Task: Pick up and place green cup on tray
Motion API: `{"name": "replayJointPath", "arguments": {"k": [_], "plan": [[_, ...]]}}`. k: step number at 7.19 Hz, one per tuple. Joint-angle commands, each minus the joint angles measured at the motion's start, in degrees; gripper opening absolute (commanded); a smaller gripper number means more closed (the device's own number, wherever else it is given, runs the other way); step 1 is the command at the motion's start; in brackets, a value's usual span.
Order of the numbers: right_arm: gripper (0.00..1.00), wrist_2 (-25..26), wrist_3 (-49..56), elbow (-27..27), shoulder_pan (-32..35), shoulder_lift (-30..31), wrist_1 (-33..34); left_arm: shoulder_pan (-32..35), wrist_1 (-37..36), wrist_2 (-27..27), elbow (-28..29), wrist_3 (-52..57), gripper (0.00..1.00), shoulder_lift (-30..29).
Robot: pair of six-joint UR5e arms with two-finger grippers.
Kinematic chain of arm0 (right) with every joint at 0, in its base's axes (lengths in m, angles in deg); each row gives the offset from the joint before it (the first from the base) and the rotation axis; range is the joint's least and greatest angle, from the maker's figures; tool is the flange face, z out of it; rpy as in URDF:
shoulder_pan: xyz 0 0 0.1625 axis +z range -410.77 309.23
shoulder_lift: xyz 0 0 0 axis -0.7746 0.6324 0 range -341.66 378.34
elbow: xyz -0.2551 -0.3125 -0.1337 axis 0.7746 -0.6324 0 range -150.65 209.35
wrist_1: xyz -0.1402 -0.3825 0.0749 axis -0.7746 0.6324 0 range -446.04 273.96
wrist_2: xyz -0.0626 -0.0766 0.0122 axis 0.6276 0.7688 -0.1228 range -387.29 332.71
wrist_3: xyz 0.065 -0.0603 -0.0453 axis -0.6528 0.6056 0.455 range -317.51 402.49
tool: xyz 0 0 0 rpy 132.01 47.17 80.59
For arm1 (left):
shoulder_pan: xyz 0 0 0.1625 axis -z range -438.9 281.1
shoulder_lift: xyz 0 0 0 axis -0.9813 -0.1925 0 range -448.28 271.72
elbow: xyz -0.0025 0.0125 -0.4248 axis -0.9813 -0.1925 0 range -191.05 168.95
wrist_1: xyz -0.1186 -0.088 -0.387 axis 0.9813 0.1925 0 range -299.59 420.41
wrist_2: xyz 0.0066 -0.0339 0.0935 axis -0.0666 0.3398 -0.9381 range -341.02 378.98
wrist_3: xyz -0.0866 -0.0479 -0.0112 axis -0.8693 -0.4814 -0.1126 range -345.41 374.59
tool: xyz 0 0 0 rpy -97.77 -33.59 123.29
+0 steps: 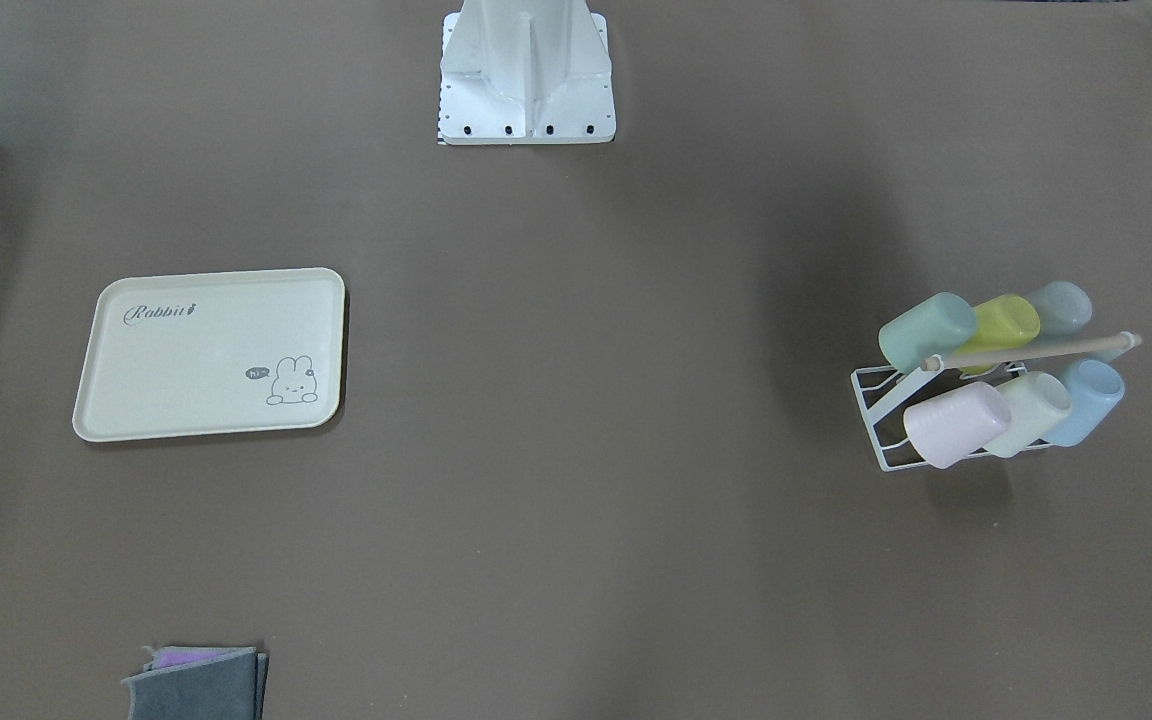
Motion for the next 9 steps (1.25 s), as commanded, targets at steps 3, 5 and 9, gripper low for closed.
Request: {"name": "replayJointPath", "arguments": {"k": [3, 5, 9], "plan": [[1.0, 1.3, 0.3, 2.5, 0.0, 0.5, 0.2, -7.9, -7.6, -2.6, -4.0, 0.1, 0.98, -10.3], [1.0, 1.5, -0.4, 2.9, 0.1, 0.2, 0.1, -15.0, -10.1, -4.3, -7.4, -0.1, 0.98, -15.6], [1.0, 1.6, 0.0, 3.1, -0.6, -0.1, 0.2, -30.5, -25.5, -17.8, -7.9, 2.7, 0.98, -34.1]]}}
